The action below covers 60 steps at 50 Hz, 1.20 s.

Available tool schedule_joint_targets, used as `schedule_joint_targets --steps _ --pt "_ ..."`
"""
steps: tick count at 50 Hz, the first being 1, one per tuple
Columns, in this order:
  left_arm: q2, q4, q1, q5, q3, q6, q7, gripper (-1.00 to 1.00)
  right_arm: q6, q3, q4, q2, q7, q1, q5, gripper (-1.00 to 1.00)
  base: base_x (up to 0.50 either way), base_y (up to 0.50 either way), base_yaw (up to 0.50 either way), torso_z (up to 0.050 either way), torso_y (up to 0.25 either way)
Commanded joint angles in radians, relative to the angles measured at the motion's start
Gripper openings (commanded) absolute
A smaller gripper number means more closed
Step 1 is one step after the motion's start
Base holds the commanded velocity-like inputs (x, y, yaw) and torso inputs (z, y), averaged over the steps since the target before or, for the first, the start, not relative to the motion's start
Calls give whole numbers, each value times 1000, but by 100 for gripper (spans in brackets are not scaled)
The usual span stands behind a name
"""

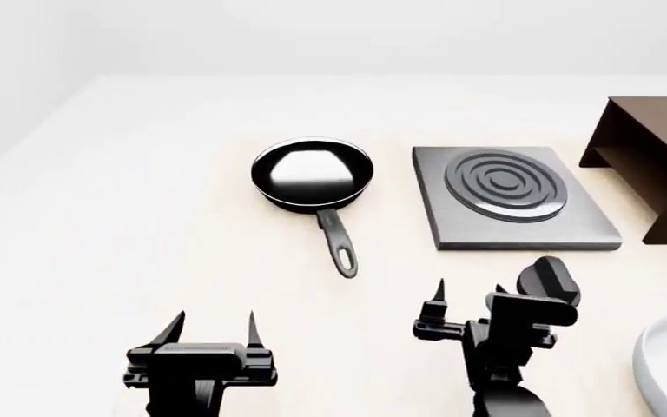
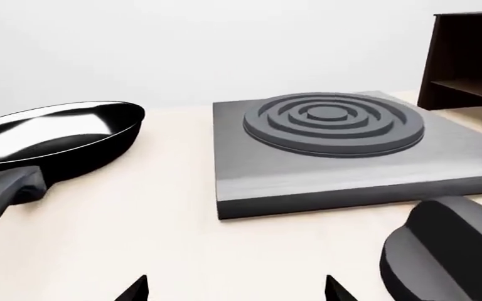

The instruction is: Turn on the stove.

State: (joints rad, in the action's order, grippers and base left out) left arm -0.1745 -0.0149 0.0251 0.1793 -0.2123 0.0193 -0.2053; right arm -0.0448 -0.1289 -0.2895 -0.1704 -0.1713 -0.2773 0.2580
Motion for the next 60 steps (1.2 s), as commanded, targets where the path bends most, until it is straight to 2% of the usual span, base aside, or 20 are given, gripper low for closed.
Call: schedule_joint_targets --steps 1,5,11,19,47,60 --pt "-3 -11 7 5 -6 1 -6 100 15 23 -169 2 12 -112 20 100 0 0 0 0 0" --pt "-6 -4 4 7 -9 -1 -8 100 31 23 -213 3 -1 -133 8 100 0 0 0 0 0" --pt "-5 -18 10 6 -14 5 -10 100 83 37 -392 12 17 -225 13 100 0 0 0 0 0" --pt "-7 -19 10 6 -21 4 -15 100 36 50 -295 -11 0 -190 35 100 0 0 0 0 0" --pt "-18 -18 11 18 -36 7 -27 100 55 64 -239 -28 -12 -122 63 100 0 0 0 0 0" --pt "-21 -30 17 24 -43 12 -29 100 65 79 -276 -41 -12 -141 76 100 0 0 0 0 0"
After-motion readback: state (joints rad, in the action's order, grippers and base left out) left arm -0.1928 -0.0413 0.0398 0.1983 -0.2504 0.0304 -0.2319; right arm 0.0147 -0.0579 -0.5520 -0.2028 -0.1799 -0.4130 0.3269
